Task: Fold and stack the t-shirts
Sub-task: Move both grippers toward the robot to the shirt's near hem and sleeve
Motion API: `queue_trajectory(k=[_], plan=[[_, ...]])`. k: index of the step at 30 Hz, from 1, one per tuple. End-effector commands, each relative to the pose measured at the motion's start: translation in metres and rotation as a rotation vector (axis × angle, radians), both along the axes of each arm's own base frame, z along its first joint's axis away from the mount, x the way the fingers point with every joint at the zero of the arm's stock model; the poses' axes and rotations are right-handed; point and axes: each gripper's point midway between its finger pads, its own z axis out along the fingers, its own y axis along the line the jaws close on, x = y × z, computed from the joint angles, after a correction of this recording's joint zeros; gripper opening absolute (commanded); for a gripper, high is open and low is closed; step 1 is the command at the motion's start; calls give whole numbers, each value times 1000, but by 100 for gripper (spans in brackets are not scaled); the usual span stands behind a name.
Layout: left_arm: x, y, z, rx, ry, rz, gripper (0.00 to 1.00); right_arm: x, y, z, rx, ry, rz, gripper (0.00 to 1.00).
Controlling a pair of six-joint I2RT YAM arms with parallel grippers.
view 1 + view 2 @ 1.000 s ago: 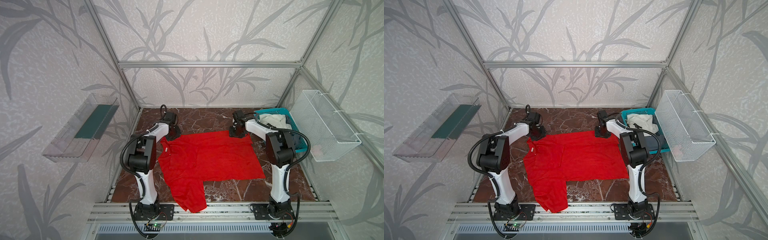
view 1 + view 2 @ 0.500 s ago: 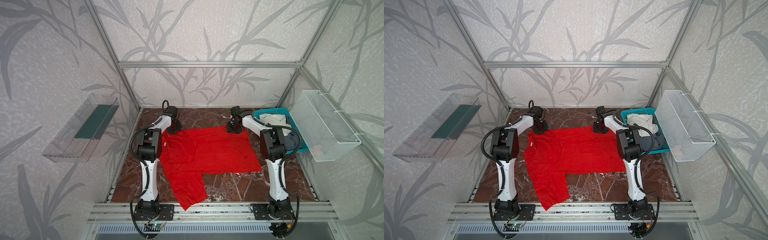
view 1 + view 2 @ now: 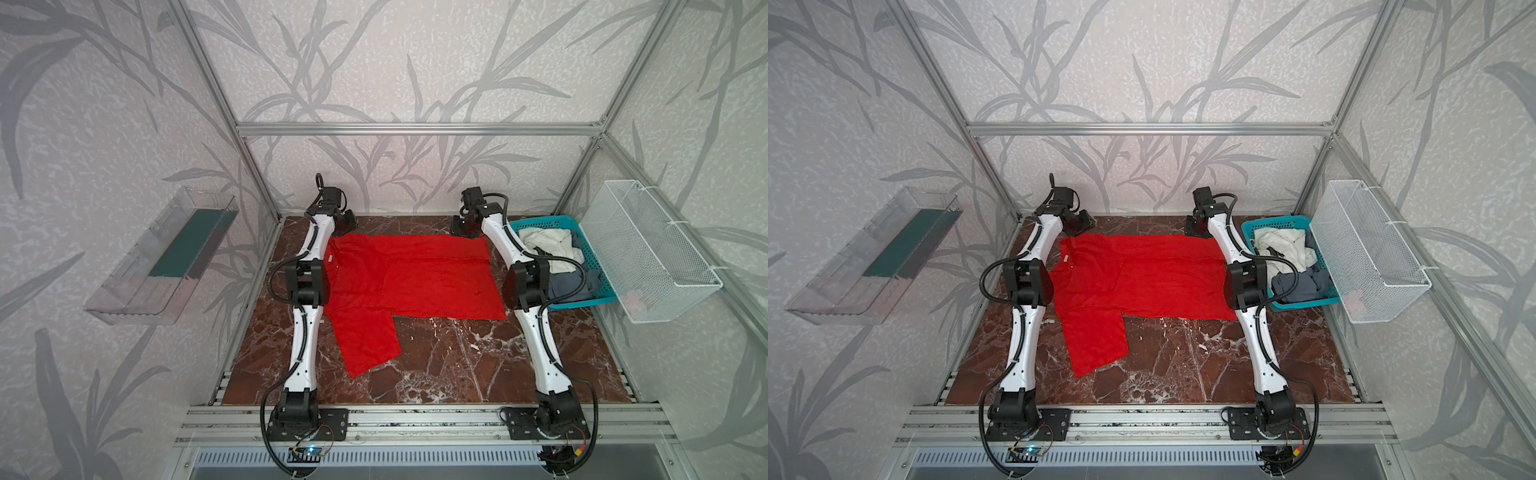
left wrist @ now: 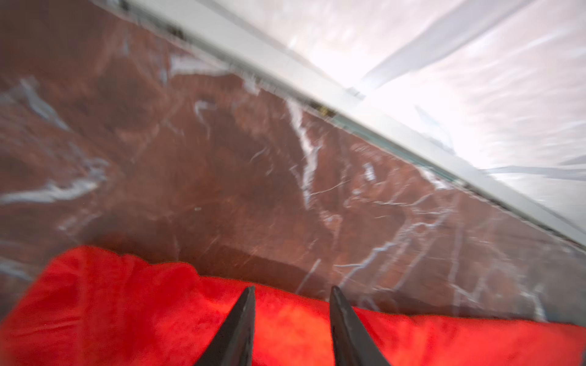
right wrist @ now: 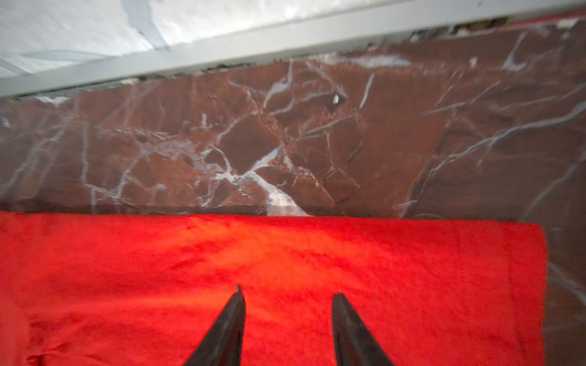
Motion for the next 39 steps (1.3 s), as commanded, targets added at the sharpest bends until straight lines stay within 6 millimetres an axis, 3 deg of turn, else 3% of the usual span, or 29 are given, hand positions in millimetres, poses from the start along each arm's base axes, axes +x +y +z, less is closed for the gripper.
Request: queue_trajectory(k=[1,2,5,9,15,18,21,25,32,39], plan=[[-16,-8,77,-20,-86,-70,41,-33,-3,56,-33,-11,34,49],[-25,-8,83,-14,-74,-67,41,-44,-6,58,-40,-1,33,50],[-79,-10,81,38,28,-49,41,-92,-15,56,-33,28,13,54],[-177,-15,69,65,143,-19,41,-163,-30,38,13,42,-8,60],[-336,-32,33,156,404,-7,40,-253,-61,9,-41,175,-49,65],[-403,-38,13,153,505,23,40,-288,-73,-8,-72,272,-79,66],[-456,-44,-10,151,599,43,40,-311,-79,-24,-75,326,-100,66],[-497,-44,-33,143,665,70,40,-321,-78,-27,-56,343,-102,66],[-531,-54,-52,101,727,17,40,-322,-81,-22,-68,357,-95,66],[-526,-64,-69,82,706,13,41,-323,-92,-25,-85,373,-127,66]])
